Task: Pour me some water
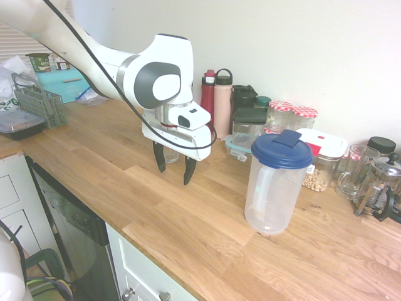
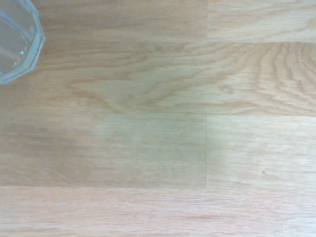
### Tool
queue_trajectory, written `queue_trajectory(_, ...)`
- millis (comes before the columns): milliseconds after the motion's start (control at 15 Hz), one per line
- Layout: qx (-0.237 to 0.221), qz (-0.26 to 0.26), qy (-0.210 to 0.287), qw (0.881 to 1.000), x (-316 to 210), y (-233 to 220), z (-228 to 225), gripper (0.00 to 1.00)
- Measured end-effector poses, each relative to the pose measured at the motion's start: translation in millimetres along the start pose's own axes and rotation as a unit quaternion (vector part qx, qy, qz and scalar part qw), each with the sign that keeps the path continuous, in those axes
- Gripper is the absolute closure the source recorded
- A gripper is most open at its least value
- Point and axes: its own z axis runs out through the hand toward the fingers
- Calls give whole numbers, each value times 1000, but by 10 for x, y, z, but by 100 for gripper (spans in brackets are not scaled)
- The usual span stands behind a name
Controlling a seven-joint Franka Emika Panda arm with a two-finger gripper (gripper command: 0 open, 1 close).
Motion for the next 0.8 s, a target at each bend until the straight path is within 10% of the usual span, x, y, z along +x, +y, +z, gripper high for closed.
queue_trajectory(267,4,-13,1,1000,80,-30,-205,0)
queue_trajectory(800,100,-87,25,991,700,790,-2040,0)
